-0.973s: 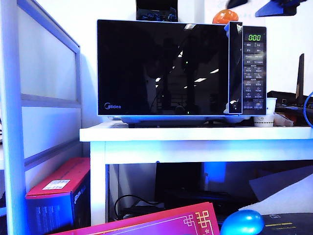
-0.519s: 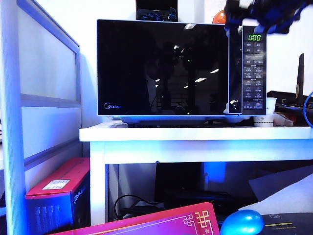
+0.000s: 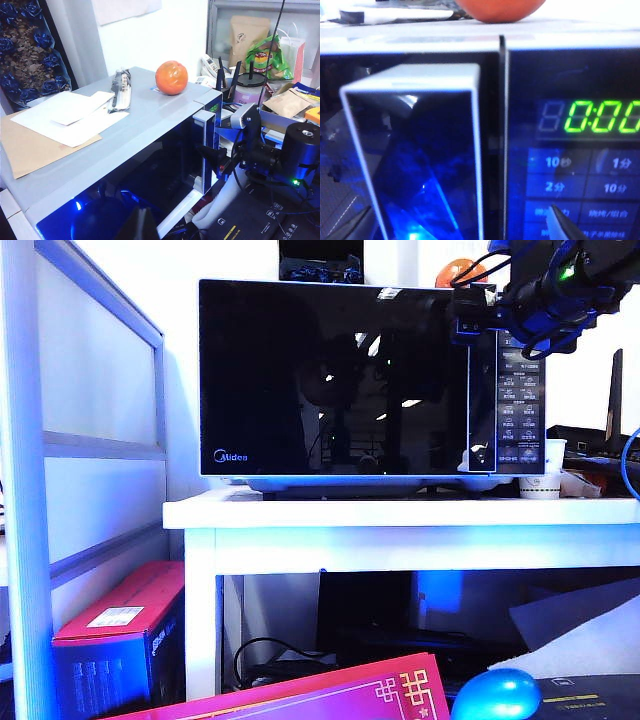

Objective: Open the microwave door, place the orange inside the microwave, then close the microwave door.

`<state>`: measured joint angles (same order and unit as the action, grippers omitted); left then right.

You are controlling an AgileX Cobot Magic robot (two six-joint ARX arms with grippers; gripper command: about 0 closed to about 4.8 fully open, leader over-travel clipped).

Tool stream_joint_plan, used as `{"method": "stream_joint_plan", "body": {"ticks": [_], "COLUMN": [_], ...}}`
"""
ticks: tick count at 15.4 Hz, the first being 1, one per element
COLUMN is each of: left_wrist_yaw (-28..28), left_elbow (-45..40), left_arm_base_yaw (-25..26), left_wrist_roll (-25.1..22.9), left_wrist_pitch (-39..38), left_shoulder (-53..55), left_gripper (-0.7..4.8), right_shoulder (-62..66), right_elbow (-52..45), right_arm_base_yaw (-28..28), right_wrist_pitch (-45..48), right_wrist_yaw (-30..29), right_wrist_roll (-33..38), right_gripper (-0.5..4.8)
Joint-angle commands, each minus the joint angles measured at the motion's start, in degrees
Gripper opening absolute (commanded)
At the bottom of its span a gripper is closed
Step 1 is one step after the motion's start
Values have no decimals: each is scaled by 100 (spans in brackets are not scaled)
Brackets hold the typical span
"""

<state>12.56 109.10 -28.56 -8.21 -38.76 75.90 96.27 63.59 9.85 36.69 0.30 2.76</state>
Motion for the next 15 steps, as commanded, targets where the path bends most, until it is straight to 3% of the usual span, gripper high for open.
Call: {"method": "stream_joint_plan", "body": {"ticks": [1,15], "left_wrist_yaw": [11,11], "left_elbow": [4,2], "left_arm_base_yaw": [0,0], "left_wrist_roll": [-37,-37], "left_wrist_pitch": [70,7], "left_shoulder": [-13,-13], "left_gripper": [-3,-3], "right_shoulder": [-33,-566], "right_elbow": [35,35], "right_arm_base_yaw": [7,20], "right_wrist_pitch": [166,-271], "right_wrist_yaw": [-2,-389], "right_wrist_roll": [0,2], "right_gripper": [276,265]}}
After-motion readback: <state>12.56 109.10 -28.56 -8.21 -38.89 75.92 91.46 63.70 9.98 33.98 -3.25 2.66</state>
